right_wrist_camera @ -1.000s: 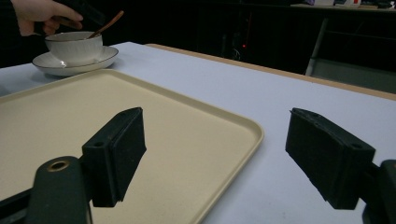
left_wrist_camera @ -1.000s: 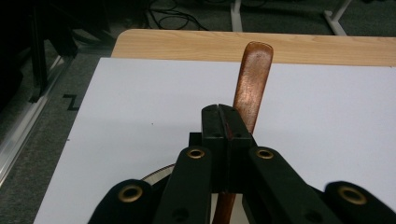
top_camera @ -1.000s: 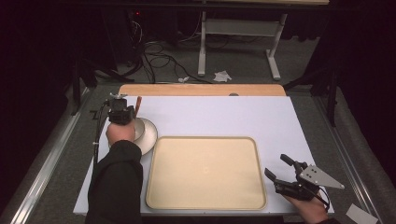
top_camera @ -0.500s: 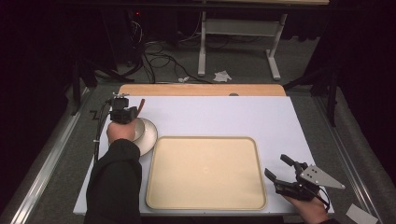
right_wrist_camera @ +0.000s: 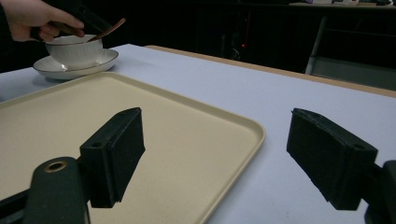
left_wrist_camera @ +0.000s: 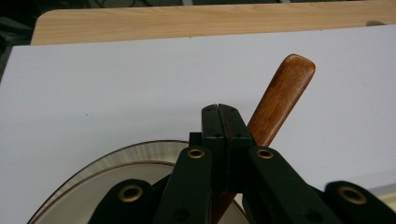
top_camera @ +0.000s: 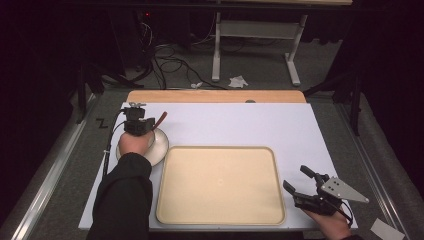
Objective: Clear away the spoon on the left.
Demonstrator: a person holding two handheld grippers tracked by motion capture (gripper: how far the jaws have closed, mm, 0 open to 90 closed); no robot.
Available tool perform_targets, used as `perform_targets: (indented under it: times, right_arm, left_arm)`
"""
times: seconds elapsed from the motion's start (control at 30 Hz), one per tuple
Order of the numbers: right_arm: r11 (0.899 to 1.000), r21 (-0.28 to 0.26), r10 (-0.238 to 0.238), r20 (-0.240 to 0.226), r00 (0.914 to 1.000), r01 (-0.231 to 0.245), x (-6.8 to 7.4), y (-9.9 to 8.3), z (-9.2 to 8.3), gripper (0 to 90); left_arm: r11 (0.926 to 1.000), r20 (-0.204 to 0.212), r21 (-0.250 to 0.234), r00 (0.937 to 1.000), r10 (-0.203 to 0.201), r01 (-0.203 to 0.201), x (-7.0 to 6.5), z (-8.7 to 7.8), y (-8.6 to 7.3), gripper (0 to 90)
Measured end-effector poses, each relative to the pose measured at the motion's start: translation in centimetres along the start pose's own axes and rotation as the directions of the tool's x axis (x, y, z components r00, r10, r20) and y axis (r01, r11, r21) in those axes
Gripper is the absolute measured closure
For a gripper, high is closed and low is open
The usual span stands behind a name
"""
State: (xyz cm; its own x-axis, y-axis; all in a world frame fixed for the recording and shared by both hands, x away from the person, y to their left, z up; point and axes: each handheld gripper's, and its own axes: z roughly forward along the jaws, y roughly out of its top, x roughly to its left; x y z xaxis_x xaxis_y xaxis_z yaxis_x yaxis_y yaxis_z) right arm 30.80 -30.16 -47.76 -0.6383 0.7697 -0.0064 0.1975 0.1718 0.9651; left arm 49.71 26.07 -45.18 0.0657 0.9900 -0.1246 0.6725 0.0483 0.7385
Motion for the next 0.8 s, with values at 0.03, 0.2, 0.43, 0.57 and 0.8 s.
perform_targets:
  times: [0.03,0.2,0.43,0.57,0.8]
  right_arm:
    - [1.000,0.000,0.000,0.000,1.0000,0.000,0.0,0.0,0.0,20.3]
    - [1.000,0.004,-0.004,0.001,1.0000,0.004,0.1,0.0,0.1,20.3]
    - [1.000,0.001,-0.001,0.008,1.0000,0.001,0.1,0.1,0.0,20.3]
    - [1.000,-0.002,0.003,0.008,1.0000,-0.003,0.3,0.2,-0.1,20.3]
    - [1.000,-0.004,0.004,0.006,1.0000,-0.004,0.5,0.2,-0.2,20.3]
  left_arm:
    - [1.0000,0.000,0.000,1.0000,0.000,0.000,0.0,0.0,0.0,90.0]
    - [0.9996,0.051,0.009,0.9983,0.027,-0.028,-0.6,0.0,-0.2,90.0]
    - [0.9984,0.090,0.009,0.9945,0.054,-0.055,-1.6,-0.5,-0.5,90.0]
    - [0.9965,0.112,0.002,0.9902,0.083,-0.084,-2.3,-0.9,-0.7,90.0]
    - [0.9938,0.138,-0.003,0.9842,0.111,-0.111,-3.1,-1.8,-1.5,90.0]
